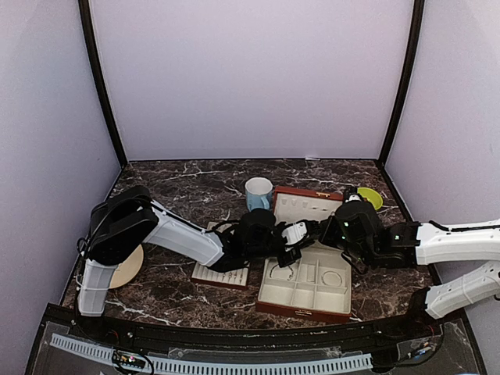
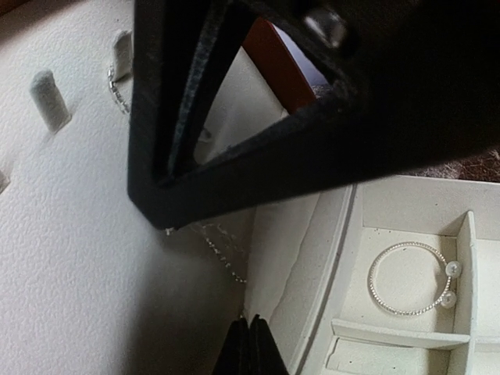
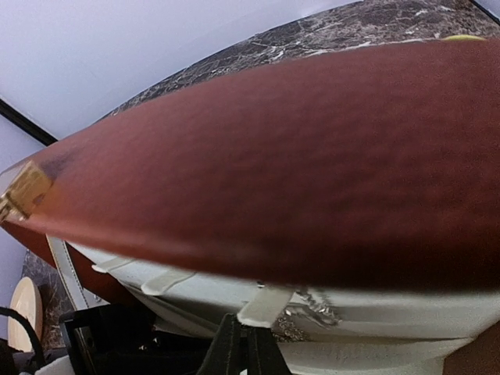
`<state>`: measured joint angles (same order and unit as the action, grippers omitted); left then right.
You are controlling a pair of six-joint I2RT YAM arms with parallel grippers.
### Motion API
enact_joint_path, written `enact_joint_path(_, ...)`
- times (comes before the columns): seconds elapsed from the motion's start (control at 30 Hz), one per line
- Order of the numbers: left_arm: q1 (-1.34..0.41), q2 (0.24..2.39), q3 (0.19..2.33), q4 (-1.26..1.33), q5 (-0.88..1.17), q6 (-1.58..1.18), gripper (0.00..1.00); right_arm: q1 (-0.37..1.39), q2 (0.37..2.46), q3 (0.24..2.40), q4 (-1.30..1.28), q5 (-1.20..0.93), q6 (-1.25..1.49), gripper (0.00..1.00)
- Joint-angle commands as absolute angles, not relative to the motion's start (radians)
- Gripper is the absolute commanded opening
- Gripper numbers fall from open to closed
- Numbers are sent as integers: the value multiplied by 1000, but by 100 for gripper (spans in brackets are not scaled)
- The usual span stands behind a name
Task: Organize the mixed jewelry
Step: Adjust the necklace in the compartment pouch.
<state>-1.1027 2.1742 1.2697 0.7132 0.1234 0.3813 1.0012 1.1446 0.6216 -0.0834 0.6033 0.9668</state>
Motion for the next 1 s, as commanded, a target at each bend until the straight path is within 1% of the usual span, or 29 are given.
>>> enact_joint_path(0.0, -1117, 2102, 1261, 759, 163, 373, 0, 996, 1137, 638, -85, 621, 984, 16)
enact_joint_path(0.07, -1117, 2102, 1261, 759, 164, 373, 0, 996, 1130, 638, -91, 622, 986, 22)
enact_joint_path(0.17, -1117, 2102, 1261, 760, 162, 373, 0, 996, 1124, 638, -101, 626, 992, 27)
enact_joint_path(0.6, -1117, 2097, 1266, 779, 136, 364, 1, 996, 1049, 650, -169, 571, 1003, 37)
enact_joint_path(0.77, -1117, 2085, 1269, 787, 123, 364, 3, 996, 977, 644, -247, 524, 1036, 42)
enact_joint_path(0.97, -1117, 2078, 1280, 791, 115, 360, 3, 996, 889, 620, -305, 507, 1057, 44)
